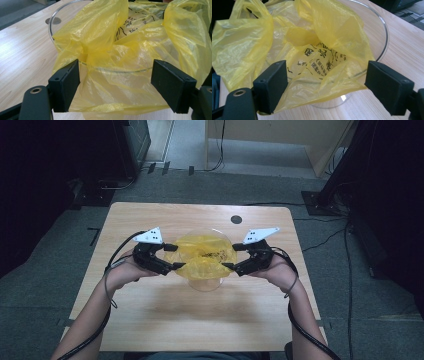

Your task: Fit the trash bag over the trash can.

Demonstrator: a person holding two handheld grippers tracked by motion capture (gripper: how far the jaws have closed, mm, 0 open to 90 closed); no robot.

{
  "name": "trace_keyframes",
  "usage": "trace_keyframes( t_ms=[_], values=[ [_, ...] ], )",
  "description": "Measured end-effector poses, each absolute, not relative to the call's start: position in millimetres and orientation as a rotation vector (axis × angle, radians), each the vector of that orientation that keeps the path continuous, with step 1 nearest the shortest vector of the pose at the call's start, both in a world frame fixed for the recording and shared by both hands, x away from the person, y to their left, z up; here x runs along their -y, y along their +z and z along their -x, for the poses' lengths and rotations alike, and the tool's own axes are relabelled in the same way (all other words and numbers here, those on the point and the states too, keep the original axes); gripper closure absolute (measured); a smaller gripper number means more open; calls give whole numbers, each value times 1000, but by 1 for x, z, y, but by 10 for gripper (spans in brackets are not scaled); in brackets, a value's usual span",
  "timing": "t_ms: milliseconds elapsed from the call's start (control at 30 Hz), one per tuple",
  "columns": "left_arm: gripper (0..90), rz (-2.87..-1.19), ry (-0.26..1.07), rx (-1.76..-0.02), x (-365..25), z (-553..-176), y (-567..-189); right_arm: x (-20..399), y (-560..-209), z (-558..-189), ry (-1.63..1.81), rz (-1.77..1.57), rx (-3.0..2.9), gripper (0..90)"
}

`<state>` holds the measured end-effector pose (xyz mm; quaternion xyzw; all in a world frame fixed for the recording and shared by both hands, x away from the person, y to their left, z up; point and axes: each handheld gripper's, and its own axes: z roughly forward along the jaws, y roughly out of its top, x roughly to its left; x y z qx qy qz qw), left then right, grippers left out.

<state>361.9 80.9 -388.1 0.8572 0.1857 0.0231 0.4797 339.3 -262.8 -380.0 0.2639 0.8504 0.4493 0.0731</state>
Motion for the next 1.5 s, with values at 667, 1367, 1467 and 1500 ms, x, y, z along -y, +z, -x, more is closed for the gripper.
trace_keyframes(
  t_ms=[667,1367,1467,1500],
  values=[
    [191,-2056,103,-475,-76,-365,-402,265,-390,-342,1296,-765,-2548,152],
    [391,-2047,125,-509,-76,-370,-414,265,-407,-350,1245,-770,-2514,172],
    [445,-2036,97,-529,-78,-371,-414,268,-405,-350,1261,-772,-2498,229],
    [451,-2035,91,-537,-79,-372,-414,269,-404,-350,1272,-781,-2490,229]
  ],
)
